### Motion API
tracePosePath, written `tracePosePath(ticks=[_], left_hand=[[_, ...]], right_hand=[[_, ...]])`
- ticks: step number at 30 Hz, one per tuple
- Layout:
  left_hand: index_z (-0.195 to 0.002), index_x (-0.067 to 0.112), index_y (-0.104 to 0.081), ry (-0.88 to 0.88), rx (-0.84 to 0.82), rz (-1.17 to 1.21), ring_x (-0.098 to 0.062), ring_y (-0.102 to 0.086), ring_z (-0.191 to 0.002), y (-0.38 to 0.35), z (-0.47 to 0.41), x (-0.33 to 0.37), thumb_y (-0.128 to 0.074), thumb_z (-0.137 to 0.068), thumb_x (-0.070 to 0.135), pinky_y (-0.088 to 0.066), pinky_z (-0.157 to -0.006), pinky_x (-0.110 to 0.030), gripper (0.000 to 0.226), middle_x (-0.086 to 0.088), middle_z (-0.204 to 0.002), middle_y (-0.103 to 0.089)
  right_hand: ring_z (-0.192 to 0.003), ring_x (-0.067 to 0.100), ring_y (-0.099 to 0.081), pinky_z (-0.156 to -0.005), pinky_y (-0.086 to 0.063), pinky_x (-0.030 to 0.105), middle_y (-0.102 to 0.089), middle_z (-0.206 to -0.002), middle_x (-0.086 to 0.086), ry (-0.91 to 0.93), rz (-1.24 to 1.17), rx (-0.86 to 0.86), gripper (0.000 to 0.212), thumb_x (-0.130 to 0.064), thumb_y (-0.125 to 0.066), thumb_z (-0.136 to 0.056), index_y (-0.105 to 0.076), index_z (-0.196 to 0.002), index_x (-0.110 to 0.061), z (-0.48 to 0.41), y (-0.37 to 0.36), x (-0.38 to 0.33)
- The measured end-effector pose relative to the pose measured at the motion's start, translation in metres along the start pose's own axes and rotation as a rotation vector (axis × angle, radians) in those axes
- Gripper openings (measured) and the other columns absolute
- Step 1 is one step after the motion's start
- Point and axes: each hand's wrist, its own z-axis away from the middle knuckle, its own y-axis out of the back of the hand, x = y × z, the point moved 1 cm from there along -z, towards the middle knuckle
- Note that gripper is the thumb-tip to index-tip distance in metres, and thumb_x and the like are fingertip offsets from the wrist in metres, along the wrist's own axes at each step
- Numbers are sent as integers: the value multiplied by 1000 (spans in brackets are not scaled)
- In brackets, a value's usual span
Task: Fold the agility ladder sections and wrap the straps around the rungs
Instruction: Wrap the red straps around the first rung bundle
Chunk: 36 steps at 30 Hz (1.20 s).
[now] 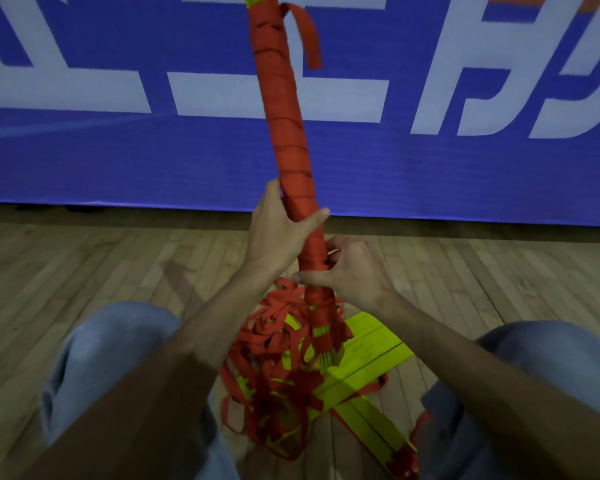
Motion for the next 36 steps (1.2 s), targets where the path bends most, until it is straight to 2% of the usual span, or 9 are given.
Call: tracePosePath(ticks=[3, 9, 16, 19, 21, 25, 28, 31, 36], left_hand=[[-120, 13, -53, 74, 65, 37, -18, -60, -87, 6, -4, 0, -85, -71, 28, -50, -79, -33, 61, 2, -96, -61], [-114, 18, -42, 268, 75, 436, -20, -66, -85, 10, -7, -3, -85, -71, 10, -58, -79, -42, 61, -11, -99, -67], [-111, 14, -49, 307, -68, 750, -14, -68, -63, 20, -13, 12, -68, -83, -3, -54, -55, -27, 38, -7, -84, -71], [-106, 16, -50, 295, -142, 846, -14, -68, -64, 25, -13, 17, -61, -87, -3, -55, -58, -29, 29, -3, -75, -71], [-109, 15, -50, 292, -187, 911, -14, -68, -66, 26, -14, 17, -57, -89, -2, -57, -62, -30, 27, -2, -74, -71], [-117, 12, -46, 281, -285, 1141, -29, -71, -83, 27, -13, 16, -58, -84, 7, -59, -76, -41, 35, -12, -89, -72], [-119, 11, -45, 224, -316, 1161, -32, -71, -91, 23, -12, 16, -53, -87, 12, -59, -79, -43, 33, -13, -100, -72], [-124, 15, -51, 146, -159, 787, -25, -69, -91, 17, -15, 9, -49, -99, 15, -56, -79, -45, 26, -5, -100, -69], [-117, 17, -63, 163, -8, 424, -11, -63, -74, 10, -13, 3, -53, -99, 33, -55, -73, -37, 26, 0, -92, -66]], right_hand=[[-69, 10, -66, -65, -52, 35, -70, -68, -9, 59, 114, 35, 74, -87, -60, -40, -65, -86, -30, -1, 3, -3], [-86, 4, -69, -81, -55, 33, -74, -92, -7, 136, 28, -37, 56, -56, -80, -64, -70, -110, -24, -1, 20, -3], [-88, 17, -70, -78, -55, 24, -73, -101, 19, 107, -525, -323, 36, -2, -74, -79, -66, -114, -2, -10, 46, 6], [-79, 15, -62, -67, -48, 24, -72, -97, 14, 106, -593, -420, 43, -27, -81, -76, -68, -112, -7, -12, 44, 11], [-90, 20, -67, -78, -54, 28, -72, -103, 9, 76, -723, -562, 67, -48, -83, -67, -65, -116, -7, -12, 38, 14], [-98, 24, -70, -84, -57, 34, -71, -110, 15, 21, -1066, -824, 77, -45, -84, -66, -58, -122, 1, -4, 25, 9], [-82, 20, -73, -73, -58, 31, -74, -94, 14, 20, -1068, -667, 69, -41, -90, -57, -65, -107, 0, -3, 20, 1], [-75, 19, -70, -68, -57, 29, -70, -88, 17, -12, -997, -409, 42, -14, -84, -65, -64, -99, -1, -5, 18, -1], [-65, 10, -60, -62, -48, 26, -63, -72, 0, -67, -771, -163, 40, -22, -89, -59, -56, -80, -13, -11, 15, 7]])
